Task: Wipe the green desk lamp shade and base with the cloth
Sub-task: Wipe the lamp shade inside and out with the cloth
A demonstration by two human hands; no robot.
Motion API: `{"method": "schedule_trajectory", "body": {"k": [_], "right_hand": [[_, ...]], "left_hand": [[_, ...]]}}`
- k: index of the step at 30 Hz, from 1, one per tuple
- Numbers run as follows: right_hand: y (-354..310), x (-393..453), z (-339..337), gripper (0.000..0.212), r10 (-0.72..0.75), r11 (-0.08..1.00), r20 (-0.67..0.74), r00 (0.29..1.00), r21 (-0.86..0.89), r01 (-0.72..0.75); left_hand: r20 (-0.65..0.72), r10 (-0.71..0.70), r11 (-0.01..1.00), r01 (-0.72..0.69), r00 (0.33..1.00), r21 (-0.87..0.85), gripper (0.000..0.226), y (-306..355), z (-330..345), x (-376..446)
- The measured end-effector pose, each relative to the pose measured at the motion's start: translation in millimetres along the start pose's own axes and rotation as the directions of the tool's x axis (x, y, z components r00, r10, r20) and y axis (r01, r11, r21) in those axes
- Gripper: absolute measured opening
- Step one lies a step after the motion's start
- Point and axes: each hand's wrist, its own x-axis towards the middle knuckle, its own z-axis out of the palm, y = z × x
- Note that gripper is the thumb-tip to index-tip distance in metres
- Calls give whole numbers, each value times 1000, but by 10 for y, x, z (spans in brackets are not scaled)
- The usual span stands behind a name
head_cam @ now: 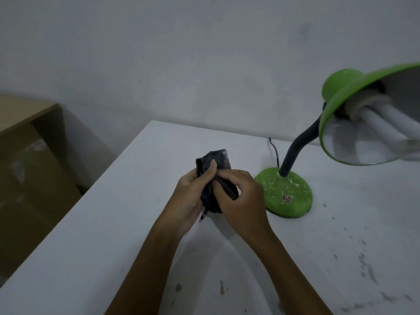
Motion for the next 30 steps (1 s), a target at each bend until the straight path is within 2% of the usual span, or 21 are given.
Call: {"method": "schedule_trajectory", "body": {"k": [4, 9, 12, 16, 18, 24, 28, 30], "right_hand": [[36, -73, -179, 27, 31, 998, 69, 997, 55, -35], [83, -163, -303, 26, 39, 999, 57, 998, 10, -39], [-12, -178, -423, 25, 8, 1000, 31, 999, 7, -8], [-305, -164, -717, 21, -138, 990, -63, 988, -37, 136], [-542, -146, -927, 21, -241, 969, -95, 966, -81, 233], [-1181, -55, -1357, 17, -421, 904, -143, 896, -145, 402], [-1436, -14, -1731, 8, -550, 834, -269, 791, -236, 499], [-1442, 48, -1918, 4, -584, 810, -379, 718, -332, 484]], "left_hand": [[-24, 34, 990, -30, 999, 135, 35, -69, 75, -19], [-55, 100, 975, -87, 993, 203, 25, -144, 200, -54], [-75, 196, 947, -169, 978, 272, 23, -128, 354, -122], [-95, 311, 925, -278, 946, 258, 22, 36, 621, -254], [-82, 359, 914, -332, 930, 233, 23, 204, 810, -352], [-74, 511, 851, -492, 856, 183, 22, 636, 1229, -600], [-45, 632, 758, -605, 773, 245, 19, 780, 1433, -720], [-15, 672, 715, -643, 741, 274, 16, 836, 1519, -735]]}}
